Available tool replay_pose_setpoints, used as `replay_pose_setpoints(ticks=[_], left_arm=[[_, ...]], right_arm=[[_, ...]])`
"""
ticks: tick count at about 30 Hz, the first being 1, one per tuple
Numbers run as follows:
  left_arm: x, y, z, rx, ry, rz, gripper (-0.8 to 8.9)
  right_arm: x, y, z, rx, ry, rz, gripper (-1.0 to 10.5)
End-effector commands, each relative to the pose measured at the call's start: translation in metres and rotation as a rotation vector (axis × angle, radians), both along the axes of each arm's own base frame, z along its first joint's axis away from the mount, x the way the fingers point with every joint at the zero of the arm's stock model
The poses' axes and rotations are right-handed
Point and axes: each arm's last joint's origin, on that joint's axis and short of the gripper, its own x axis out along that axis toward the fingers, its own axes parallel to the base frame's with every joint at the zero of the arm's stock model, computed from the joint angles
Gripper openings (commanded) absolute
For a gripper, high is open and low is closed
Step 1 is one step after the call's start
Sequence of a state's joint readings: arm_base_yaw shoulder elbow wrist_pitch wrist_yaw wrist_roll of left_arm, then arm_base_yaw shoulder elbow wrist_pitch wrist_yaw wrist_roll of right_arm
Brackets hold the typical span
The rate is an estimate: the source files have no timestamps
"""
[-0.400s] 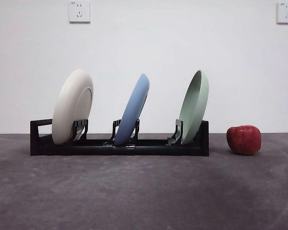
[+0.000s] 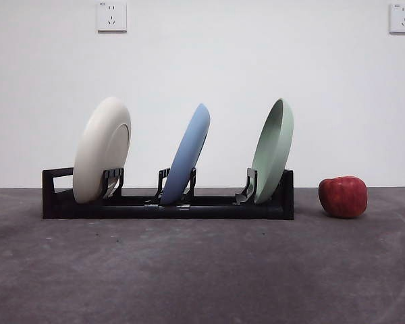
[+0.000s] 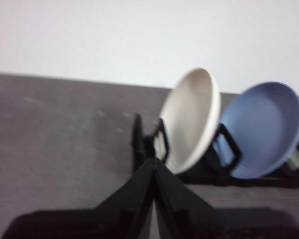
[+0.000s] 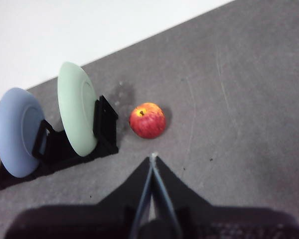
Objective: Take the blue plate from the plate rack,put the plate on the table,take the apple from the table,put the apple in the plate
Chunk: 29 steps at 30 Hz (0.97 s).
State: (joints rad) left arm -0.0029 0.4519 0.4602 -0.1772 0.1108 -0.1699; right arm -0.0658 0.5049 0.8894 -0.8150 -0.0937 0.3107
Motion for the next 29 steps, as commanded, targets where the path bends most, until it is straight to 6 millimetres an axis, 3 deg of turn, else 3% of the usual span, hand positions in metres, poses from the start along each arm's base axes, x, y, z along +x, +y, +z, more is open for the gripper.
replay_pose_setpoints(ticks=[1,10,13,19,25,29], left_arm=[[0.006,-0.002,0.006,-0.075,0.021,-0.049,-0.05],[0.046,-0.005,0.031,-0.112,0.272,-0.160,-0.04],[0.072,-0.007,0.054,-0.126,0.352,-0.203,-0.04],[0.131,-0.020,0.110,-0.150,0.386,-0.323,-0.05],[0.193,-0.063,0.151,-0.103,0.480,-0.496,-0.05],[0.229,-0.103,0.154,-0.064,0.518,-0.593,-0.05]], right_arm=[[0.006,0.000,0.001,0.017,0.060,0.019,0.0],[0.037,0.006,0.001,0.135,0.203,0.258,0.0],[0.056,0.007,-0.001,0.179,0.253,0.373,0.0],[0.083,0.006,-0.015,0.196,0.371,0.391,0.0],[0.095,0.005,-0.024,0.205,0.427,0.390,0.1],[0.097,0.005,-0.024,0.203,0.419,0.390,0.1]])
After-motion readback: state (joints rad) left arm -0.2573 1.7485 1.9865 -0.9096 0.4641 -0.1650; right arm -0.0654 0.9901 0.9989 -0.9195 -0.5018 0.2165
